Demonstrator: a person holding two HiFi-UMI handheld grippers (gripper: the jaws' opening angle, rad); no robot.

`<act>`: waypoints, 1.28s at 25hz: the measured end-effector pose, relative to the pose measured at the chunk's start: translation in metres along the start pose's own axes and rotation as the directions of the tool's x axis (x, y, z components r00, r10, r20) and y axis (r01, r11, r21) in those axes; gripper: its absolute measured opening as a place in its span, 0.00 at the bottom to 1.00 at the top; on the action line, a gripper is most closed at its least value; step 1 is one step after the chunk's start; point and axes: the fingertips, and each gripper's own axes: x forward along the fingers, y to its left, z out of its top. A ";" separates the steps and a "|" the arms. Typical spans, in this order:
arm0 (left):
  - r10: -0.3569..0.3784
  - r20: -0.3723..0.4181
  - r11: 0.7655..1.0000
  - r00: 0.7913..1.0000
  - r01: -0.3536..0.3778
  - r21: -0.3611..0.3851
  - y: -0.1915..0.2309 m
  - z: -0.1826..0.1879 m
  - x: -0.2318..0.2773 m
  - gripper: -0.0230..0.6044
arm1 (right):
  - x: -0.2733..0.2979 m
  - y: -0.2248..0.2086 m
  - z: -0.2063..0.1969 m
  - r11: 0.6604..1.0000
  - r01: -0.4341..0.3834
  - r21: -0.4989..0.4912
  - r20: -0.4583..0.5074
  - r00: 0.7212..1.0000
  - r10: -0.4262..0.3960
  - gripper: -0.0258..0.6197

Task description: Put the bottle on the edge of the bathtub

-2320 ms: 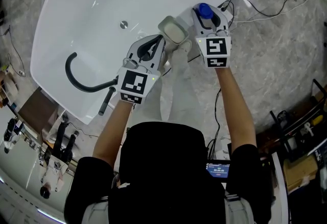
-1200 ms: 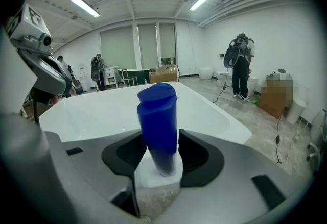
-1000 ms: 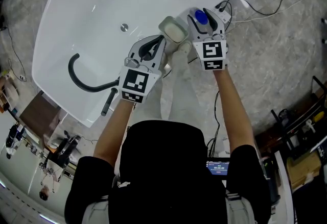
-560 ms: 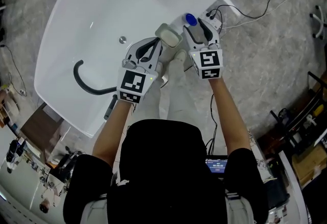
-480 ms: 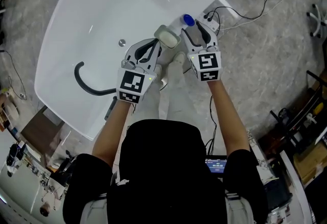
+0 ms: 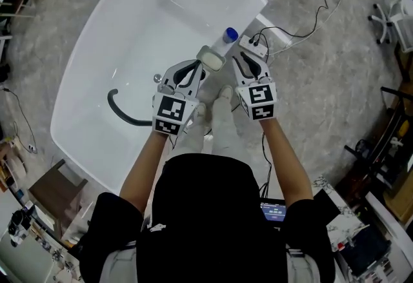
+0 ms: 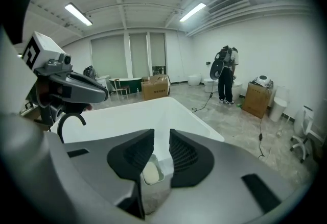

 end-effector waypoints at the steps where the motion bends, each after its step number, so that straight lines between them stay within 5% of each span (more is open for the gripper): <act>1: -0.002 0.007 1.000 1.000 0.002 0.008 -0.001 0.004 -0.006 0.05 | -0.007 0.003 0.004 1.000 0.009 0.012 0.001 1.000 -0.009 0.19; 11: -0.062 0.084 0.995 0.995 0.055 0.081 -0.013 0.043 -0.068 0.05 | -0.085 0.036 0.067 0.993 0.078 0.088 0.084 0.993 -0.085 0.10; 18: -0.109 0.186 0.994 0.977 0.108 0.015 -0.024 0.075 -0.118 0.05 | -0.140 0.066 0.090 0.986 0.121 0.117 0.170 0.976 -0.140 0.09; 32: -0.078 0.255 0.988 0.964 0.041 0.147 -0.043 0.116 -0.180 0.05 | -0.217 0.080 0.141 0.978 0.192 0.075 0.320 0.925 -0.206 0.08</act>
